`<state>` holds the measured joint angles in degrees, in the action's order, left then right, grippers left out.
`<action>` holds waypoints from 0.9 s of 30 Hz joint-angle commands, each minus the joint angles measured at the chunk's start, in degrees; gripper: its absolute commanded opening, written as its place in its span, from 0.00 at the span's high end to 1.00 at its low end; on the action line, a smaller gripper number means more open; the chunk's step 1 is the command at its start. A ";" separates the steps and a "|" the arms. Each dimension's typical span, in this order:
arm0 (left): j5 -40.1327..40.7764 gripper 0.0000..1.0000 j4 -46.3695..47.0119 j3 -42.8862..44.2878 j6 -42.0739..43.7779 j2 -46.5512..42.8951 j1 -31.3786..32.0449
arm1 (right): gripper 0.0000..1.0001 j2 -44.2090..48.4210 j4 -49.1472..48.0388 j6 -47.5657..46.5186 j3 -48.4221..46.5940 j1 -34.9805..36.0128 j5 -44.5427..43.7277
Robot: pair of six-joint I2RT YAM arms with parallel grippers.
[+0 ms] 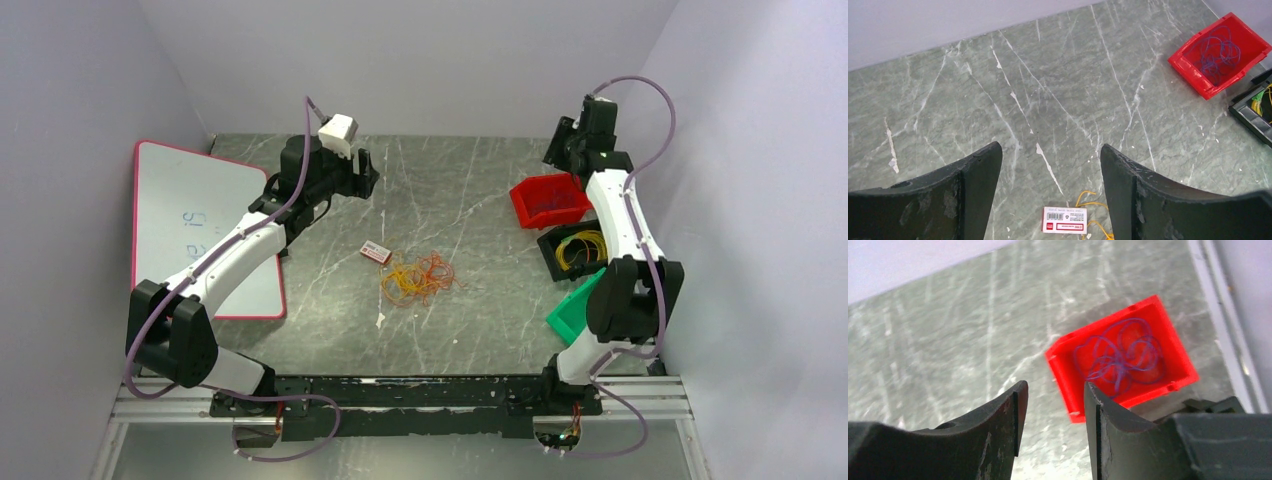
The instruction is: Untangle the cables
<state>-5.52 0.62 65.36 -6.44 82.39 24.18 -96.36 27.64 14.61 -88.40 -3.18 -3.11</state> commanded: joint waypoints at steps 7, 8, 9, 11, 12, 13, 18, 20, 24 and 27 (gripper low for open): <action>-0.19 0.20 -2.88 -1.38 -4.21 -3.41 -0.10 | 0.50 5.10 -0.12 -1.00 9.35 14.97 11.61; -0.15 0.20 -3.49 -1.91 -4.78 -3.72 -0.10 | 0.51 5.51 -0.83 -0.80 10.75 16.51 12.47; -0.06 0.19 -4.11 -2.52 -5.29 -4.09 -0.10 | 0.50 5.90 -1.44 -0.51 12.17 17.99 13.35; 0.18 0.19 -5.55 -3.66 -6.19 -4.69 -0.10 | 0.50 6.84 -2.94 -0.14 14.96 20.61 15.14; 0.22 0.19 -6.58 -4.37 -6.60 -5.11 -0.10 | 0.50 7.28 -3.56 0.07 16.15 21.76 15.52; 0.35 0.19 -7.24 -4.98 -7.09 -5.50 -0.10 | 0.50 7.58 -4.26 0.43 17.18 22.80 15.77; -0.04 0.09 -6.31 -9.85 -10.85 -8.28 -0.09 | 0.50 8.43 -7.34 1.61 21.44 26.11 18.14; -0.76 0.09 -5.28 -11.52 -12.86 -8.64 -0.05 | 0.50 8.32 -8.61 1.97 21.86 27.30 19.23; -3.42 0.09 -3.21 -13.73 -17.18 -8.17 0.03 | 0.51 5.78 -8.05 1.60 20.04 30.51 18.09; -4.12 0.09 -2.28 -14.38 -18.07 -7.81 0.58 | 0.51 3.40 -5.64 0.93 18.32 32.64 13.91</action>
<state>-6.79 -4.58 51.81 -20.60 74.94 24.21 -90.41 21.19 16.10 -67.59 26.74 14.26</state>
